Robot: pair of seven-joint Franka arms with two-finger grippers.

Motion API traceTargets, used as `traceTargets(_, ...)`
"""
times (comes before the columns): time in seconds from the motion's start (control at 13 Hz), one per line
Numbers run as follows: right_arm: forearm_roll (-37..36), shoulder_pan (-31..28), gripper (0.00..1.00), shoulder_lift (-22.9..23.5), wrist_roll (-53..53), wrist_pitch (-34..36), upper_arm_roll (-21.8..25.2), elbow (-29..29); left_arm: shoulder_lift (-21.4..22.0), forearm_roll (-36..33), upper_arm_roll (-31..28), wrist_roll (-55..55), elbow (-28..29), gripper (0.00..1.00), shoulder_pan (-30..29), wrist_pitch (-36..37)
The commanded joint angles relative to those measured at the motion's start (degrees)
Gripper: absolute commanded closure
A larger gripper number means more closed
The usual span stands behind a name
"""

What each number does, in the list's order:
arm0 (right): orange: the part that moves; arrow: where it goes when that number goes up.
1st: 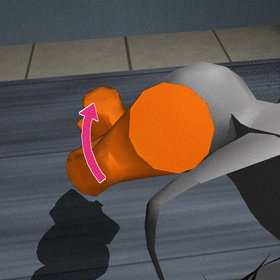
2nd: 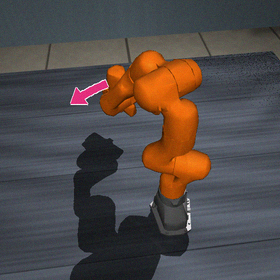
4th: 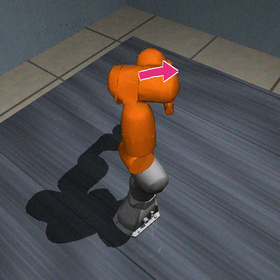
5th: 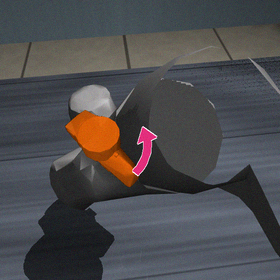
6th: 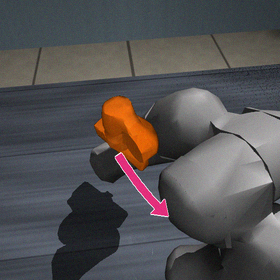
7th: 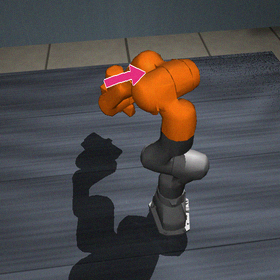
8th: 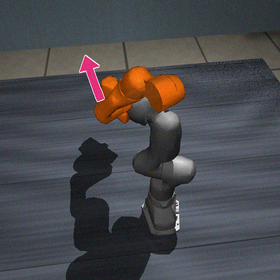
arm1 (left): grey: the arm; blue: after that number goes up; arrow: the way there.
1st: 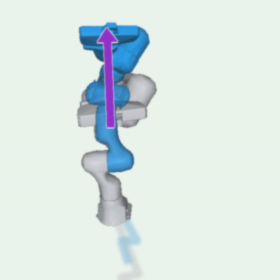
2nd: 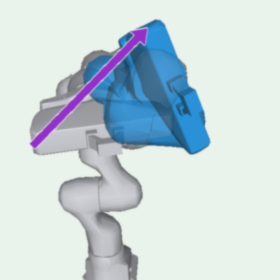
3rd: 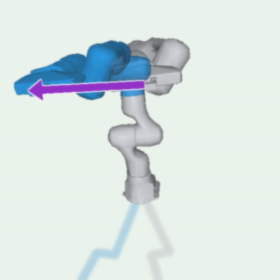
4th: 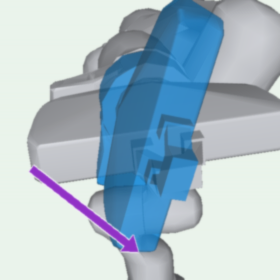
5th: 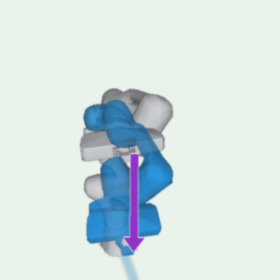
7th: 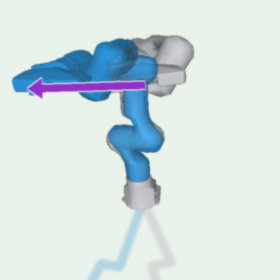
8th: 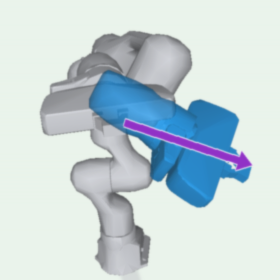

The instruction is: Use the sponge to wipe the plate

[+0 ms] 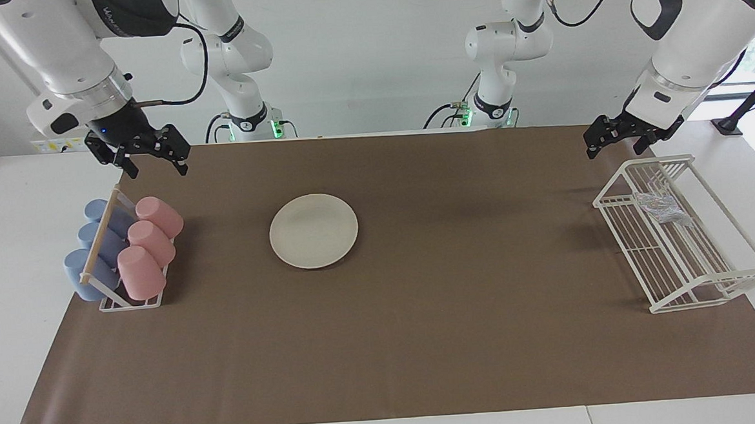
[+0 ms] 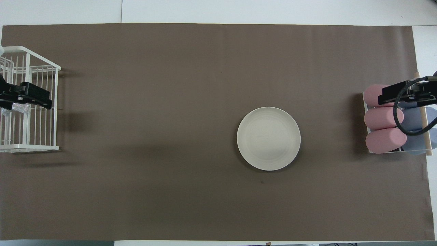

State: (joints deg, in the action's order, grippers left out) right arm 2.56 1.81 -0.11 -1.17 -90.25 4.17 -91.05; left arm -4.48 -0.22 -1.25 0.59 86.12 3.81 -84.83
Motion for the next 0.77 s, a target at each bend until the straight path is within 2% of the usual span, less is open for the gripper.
traceTargets(0.0, -1.0, 0.0, 0.0, -0.9, -0.2, 0.2, -0.2, -0.6, 0.8, 0.9, 0.2, -0.6, -0.9, 0.0, -0.6, -0.6)
traceTargets(0.46, -1.0, 0.2, 0.0, -0.8, -0.2, 0.1, -0.2, -0.4, 1.7, 2.3, 0.5, -0.6, -0.4, 0.0, -2.1, 0.1)
traceTargets(0.69, -1.0, 0.2, 0.0, -0.8, -0.2, 0.2, -0.2, -0.4, 5.3, 2.3, 0.5, -0.7, 3.7, 0.0, -2.0, 0.8)
